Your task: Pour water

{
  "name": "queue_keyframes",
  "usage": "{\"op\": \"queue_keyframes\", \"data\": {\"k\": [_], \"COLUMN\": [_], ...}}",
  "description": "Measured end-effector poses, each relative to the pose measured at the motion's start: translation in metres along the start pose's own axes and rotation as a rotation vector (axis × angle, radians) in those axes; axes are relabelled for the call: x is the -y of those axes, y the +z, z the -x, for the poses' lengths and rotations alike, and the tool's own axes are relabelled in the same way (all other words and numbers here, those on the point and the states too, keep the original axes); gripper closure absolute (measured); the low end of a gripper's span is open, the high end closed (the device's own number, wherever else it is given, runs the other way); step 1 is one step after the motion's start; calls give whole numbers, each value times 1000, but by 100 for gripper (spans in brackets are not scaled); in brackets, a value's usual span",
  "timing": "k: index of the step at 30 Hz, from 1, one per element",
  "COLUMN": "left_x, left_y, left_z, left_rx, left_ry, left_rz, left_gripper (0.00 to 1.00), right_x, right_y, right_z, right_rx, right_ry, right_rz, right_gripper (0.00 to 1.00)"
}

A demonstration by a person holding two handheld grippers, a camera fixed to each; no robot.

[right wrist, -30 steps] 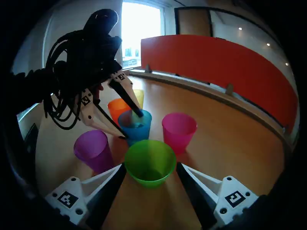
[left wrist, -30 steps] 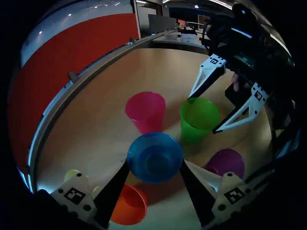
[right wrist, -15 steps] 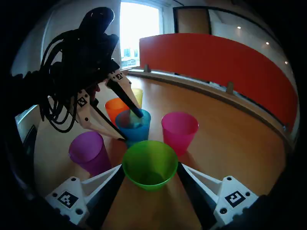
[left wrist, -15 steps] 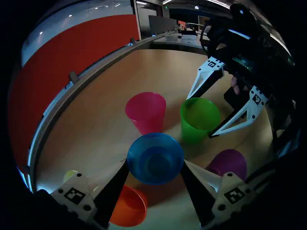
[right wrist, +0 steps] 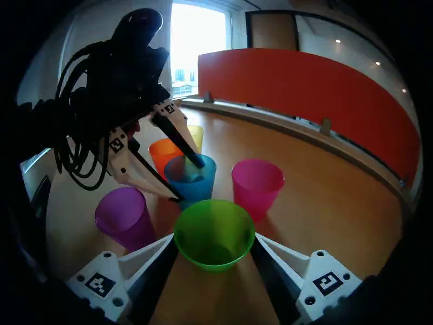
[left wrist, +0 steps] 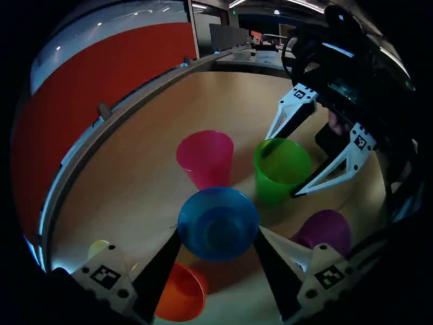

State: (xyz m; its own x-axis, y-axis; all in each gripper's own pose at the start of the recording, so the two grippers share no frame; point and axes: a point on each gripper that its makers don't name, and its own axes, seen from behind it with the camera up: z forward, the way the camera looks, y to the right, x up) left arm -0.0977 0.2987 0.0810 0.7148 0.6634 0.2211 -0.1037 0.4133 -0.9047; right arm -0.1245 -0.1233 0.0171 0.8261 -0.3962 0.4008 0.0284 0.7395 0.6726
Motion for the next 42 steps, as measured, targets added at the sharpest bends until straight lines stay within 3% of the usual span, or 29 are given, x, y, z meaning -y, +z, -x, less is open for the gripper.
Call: {"op": "queue_keyframes", "data": {"k": [26, 42], "left_x": [3, 4], "left_y": [-8, -40], "left_z": [0, -20], "left_rx": [-35, -133], "left_ry": [-12, -26], "left_rz": [-19, -54], "left_gripper": [14, 15], "right_x": [5, 6], "right_y": [-12, -31], "right_z": [-9, -35], "right_rx": [-27, -62], "right_ry": [9, -15], "right_rz": [-8, 10], "right_gripper": [10, 10]}}
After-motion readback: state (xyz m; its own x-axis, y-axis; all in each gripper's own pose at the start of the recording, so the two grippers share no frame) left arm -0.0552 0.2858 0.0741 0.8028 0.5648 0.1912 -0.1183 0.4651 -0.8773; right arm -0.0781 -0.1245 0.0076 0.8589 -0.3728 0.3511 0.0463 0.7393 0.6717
